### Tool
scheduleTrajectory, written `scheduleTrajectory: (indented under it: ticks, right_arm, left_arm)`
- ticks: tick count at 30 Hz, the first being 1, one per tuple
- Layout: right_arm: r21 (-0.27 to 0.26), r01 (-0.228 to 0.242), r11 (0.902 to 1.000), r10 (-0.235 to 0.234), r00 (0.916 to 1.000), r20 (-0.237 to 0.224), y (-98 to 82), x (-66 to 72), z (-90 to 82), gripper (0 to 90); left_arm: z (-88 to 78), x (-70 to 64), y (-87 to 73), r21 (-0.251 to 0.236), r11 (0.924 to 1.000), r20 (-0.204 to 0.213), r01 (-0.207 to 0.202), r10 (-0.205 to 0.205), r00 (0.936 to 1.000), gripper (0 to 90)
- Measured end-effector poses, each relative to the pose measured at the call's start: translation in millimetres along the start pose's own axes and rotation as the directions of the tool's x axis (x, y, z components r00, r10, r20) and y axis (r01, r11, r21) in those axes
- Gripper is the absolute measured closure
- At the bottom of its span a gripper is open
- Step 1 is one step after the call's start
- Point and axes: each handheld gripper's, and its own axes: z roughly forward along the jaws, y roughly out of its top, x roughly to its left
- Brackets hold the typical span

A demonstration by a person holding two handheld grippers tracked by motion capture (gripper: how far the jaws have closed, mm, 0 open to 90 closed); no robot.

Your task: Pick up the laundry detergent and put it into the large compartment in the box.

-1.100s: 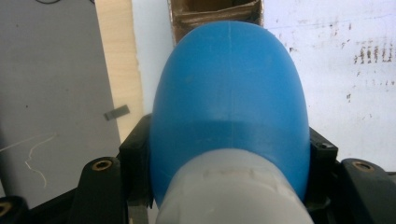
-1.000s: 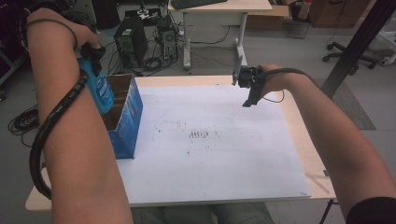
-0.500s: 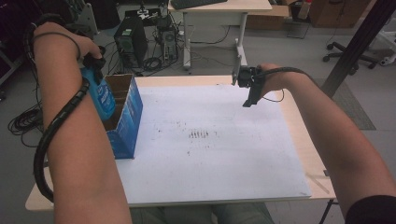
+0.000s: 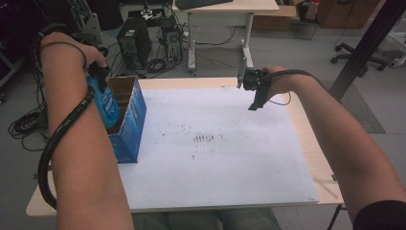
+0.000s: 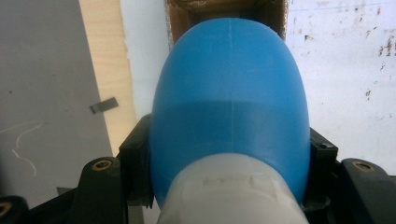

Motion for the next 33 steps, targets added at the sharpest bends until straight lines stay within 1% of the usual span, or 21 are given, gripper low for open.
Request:
scheduleTrajectory:
  ticks: [7,15,26,33]
  right_arm:
    - [0.001,0.004,1.0,-0.004,1.0,0.0,1.2,0.7,1.3,8.6]
    - [0.001,0.004,1.0,-0.004,1.0,-0.002,1.0,1.1,3.2,8.6]
    - [0.002,0.0,1.0,0.0,1.0,-0.003,-0.9,1.2,2.3,8.6]
    - [0.004,0.0,1.0,0.0,1.0,-0.005,-1.7,1.1,4.9,8.7]
  left_arm:
    - [11.2,0.6,1.2,0.01,1.0,0.004,0.002,-0.002,1.0,37.7]
    - [27.2,-1.6,2.9,0.013,0.9999,0.025,-0.005,0.005,0.9997,37.7]
    - [42.2,-1.0,3.3,0.033,0.9994,0.022,-0.005,0.004,0.9997,37.7]
    - [52.4,-1.0,2.7,0.035,0.9994,0.029,-0.007,0.006,0.9996,37.7]
